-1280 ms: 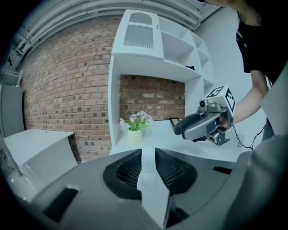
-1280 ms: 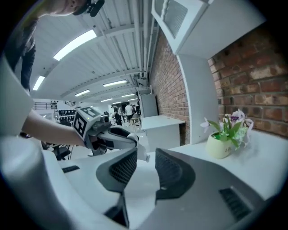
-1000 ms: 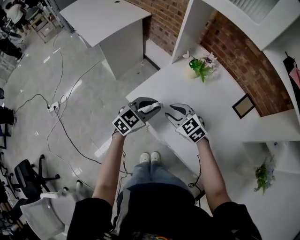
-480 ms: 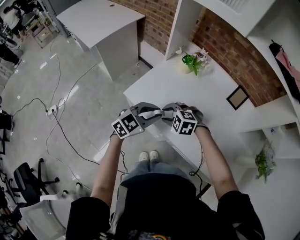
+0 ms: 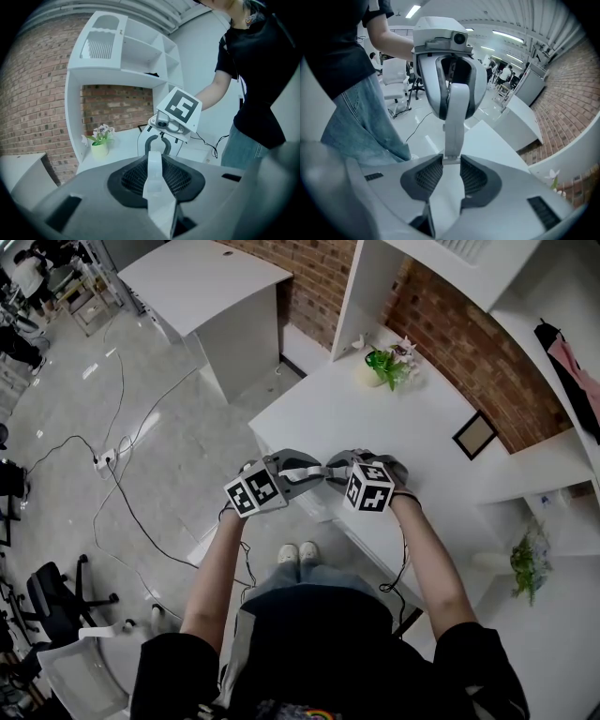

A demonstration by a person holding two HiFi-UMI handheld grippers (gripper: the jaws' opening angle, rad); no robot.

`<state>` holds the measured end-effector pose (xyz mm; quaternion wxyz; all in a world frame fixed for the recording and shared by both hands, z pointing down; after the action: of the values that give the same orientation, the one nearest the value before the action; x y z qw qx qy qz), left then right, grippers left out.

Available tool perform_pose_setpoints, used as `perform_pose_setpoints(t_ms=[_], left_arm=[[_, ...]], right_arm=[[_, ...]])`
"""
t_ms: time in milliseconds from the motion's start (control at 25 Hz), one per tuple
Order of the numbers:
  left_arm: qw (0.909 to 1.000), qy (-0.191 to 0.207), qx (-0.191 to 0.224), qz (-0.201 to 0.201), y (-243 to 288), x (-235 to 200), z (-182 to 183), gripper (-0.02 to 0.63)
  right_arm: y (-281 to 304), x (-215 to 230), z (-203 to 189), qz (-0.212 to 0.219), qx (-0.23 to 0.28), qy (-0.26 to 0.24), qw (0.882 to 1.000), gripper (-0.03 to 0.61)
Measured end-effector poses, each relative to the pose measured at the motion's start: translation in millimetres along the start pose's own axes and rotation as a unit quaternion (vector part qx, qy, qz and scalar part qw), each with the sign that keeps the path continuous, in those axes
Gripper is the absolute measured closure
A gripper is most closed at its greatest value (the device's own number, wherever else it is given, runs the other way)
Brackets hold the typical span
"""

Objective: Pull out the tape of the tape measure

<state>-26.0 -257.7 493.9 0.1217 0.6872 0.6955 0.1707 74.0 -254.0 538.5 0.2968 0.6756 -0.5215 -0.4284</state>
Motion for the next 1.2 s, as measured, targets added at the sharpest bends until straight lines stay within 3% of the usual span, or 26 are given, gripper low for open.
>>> perform_pose_setpoints(t_ms=[280, 440, 560, 720, 840, 1200], left_arm=[[0.9998, -0.014, -0.01, -0.007, -5.7, -0.6, -10.6, 0.525], [0.9994, -0.014, -0.028, -0.014, -6.3, 3.5, -18.5, 0.526], [0.9992, -0.023, -0.026, -0.018, -10.1, 4.7, -23.1, 0.526], [0.9987, -0.024, -0.04, -0.022, -14.8, 4.6, -28.5, 0.526], [0.9986, -0.031, -0.034, -0.024, -18.4, 3.7, -30.7, 0.526], [0.9971, -0.033, -0.064, -0.024, -33.3, -3.0, -45.7, 0.526]], right_arm=[[-11.6, 0.4, -22.5, -0.008, -0.01, 0.038, 0.999, 0.468], [-11.1, -6.8, -37.0, -0.011, -0.048, 0.029, 0.998, 0.468], [-15.7, -9.8, -46.3, -0.011, -0.038, 0.058, 0.998, 0.468], [-18.0, -12.8, -59.5, -0.014, -0.071, 0.049, 0.996, 0.468], [-22.6, -12.9, -67.0, -0.015, -0.064, 0.07, 0.995, 0.468], [-27.1, -15.0, -94.3, -0.016, -0.104, 0.08, 0.991, 0.468]])
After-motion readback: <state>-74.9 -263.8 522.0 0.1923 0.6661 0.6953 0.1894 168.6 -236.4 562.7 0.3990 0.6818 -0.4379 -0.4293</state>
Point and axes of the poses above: the fingertips, and each gripper's own axes: y forward along the fingers, x to its right, z out of its top, the point moved 7 cm from there along -y, backward along the fingers, and after that the axes turned 2 degrees about -z, right-handed, at the moved point
